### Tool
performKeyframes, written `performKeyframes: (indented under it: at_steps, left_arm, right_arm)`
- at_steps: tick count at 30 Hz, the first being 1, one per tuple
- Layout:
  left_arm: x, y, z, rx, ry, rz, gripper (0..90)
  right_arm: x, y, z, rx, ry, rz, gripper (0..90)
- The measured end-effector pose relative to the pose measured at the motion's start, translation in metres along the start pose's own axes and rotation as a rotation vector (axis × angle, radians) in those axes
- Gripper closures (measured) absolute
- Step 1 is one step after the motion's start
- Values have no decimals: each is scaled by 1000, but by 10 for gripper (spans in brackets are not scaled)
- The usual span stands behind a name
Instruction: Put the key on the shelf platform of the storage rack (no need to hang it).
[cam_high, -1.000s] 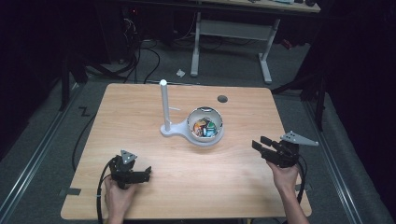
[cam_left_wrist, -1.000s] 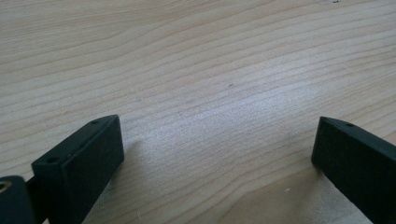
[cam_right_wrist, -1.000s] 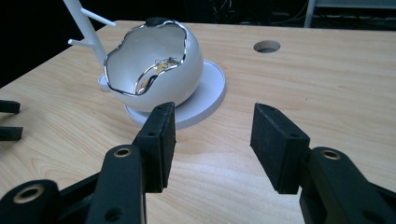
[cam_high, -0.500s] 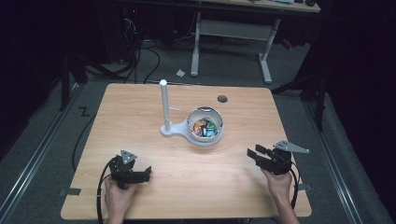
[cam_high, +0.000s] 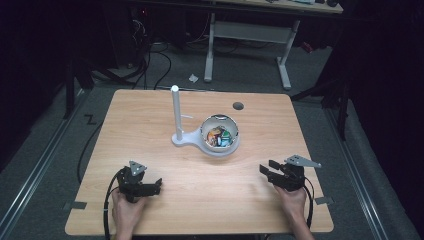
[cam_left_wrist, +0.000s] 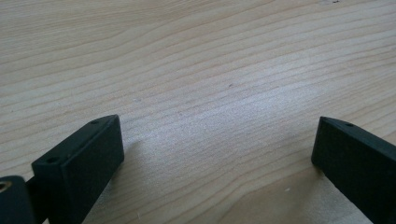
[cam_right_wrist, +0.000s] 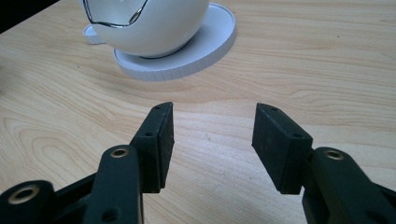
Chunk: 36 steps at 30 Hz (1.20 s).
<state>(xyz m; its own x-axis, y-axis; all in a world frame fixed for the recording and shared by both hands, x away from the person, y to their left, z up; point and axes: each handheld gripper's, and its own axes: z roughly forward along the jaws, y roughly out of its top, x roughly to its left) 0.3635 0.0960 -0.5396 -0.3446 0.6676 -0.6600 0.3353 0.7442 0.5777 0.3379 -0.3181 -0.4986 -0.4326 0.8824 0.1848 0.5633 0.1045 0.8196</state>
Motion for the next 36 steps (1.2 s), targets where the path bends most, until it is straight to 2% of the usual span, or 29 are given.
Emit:
performKeyframes:
  at_steps: [24,36]
  left_arm:
    - [0,0,0,0,0,1,25]
    - [0,0,0,-1,0,1,25]
  right_arm:
    - [-2,-12,24,102,-111,-50,464]
    - [-3,-15,31,128,-149,-68,455]
